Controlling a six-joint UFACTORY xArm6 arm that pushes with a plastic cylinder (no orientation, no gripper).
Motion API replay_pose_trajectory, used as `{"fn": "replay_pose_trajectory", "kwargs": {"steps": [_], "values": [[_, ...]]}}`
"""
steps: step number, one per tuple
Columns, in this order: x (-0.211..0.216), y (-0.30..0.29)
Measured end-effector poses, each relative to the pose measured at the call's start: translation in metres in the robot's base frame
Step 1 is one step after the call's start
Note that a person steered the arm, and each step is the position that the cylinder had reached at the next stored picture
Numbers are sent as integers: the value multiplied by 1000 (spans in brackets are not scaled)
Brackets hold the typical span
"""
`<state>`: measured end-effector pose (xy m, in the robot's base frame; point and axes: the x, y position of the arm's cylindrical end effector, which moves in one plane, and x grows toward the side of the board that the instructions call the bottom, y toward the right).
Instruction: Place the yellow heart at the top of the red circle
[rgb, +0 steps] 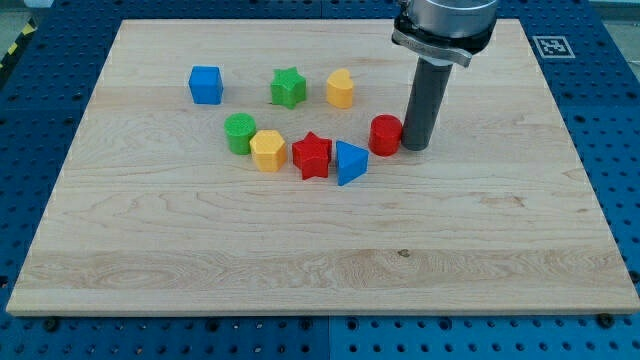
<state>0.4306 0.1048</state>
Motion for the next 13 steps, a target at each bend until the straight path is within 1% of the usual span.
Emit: {"fn": "replay_pose_trajectory", "kwargs": {"steps": [2, 3, 4, 5, 6, 7, 8, 9, 10, 11, 13], "values": [[-2, -16], [-2, -33], [-2, -34], [-16, 4], [-63, 30], [-125, 17], [-173, -34], [-178, -94], [-158, -131], [-133, -120], [-102, -81]]}}
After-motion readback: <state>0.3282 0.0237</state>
